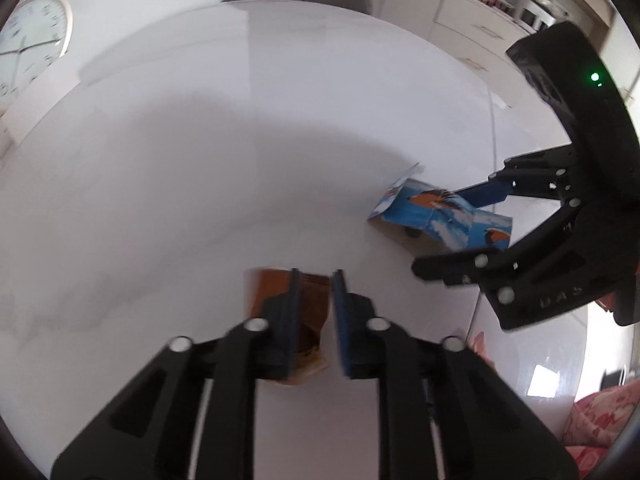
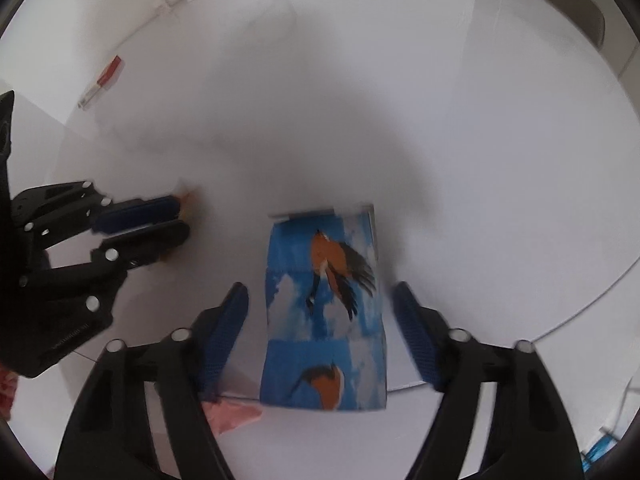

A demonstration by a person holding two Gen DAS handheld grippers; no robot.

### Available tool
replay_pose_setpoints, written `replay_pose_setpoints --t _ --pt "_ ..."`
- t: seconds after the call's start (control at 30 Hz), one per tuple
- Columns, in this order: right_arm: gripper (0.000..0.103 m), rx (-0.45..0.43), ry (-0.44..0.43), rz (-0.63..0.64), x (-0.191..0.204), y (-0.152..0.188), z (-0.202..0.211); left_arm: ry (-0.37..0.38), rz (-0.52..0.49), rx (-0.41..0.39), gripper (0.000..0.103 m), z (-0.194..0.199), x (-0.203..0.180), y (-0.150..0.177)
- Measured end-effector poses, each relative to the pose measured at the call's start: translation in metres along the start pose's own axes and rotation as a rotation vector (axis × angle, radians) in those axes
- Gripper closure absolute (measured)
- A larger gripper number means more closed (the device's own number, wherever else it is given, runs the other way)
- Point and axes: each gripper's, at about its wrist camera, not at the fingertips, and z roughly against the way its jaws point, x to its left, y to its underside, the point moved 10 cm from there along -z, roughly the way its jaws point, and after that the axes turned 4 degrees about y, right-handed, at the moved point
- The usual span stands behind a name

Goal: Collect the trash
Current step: 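Grasp the brown snack bag with the left tool while the right tool grasps the blue bird-printed box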

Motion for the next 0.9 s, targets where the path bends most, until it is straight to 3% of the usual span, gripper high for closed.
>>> replay_pose_setpoints --t 0.03,0.07,0.27,0.47,0.7,0.77,0.8,0.83,0.9 --pt "0.051 -0.001 0.019 0.012 0.0 -0.001 0.0 -0.003 0.017 -0.004 0.089 0.002 0.001 0.002" --pt "0.055 -0.001 0.024 0.018 0.0 -0.003 0.001 -0.004 0.028 -0.005 0.089 0.002 0.002 0.003" --pt "0.055 -0.045 0.02 -0.008 -0.007 -0.005 0.016 -0.016 0.067 -0.017 0.089 0.005 0.011 0.008" --pt "0.055 -0.1 0.008 -0.063 -0.023 -0.004 0.04 -0.017 0.07 -0.026 0.089 0.002 0.012 -0.007" --pt "0.055 -0.178 -0.031 -0.122 -0.038 0.01 0.078 0.005 0.135 -0.081 0.089 0.028 0.016 -0.008" --pt "0.055 -0.195 -0.042 -0.13 -0.042 0.016 0.089 0.005 0.155 -0.087 0.08 0.034 0.017 -0.006" --pt "0.055 -0.203 -0.045 -0.134 -0.041 0.018 0.093 0.005 0.165 -0.091 0.061 0.037 0.018 -0.005" --pt "0.055 -0.213 -0.051 -0.137 -0.041 0.022 0.099 -0.008 0.169 -0.101 0.05 0.04 0.019 -0.005" --pt "0.055 -0.223 -0.058 -0.142 -0.041 0.026 0.104 -0.025 0.152 -0.098 0.05 0.04 0.017 -0.004"
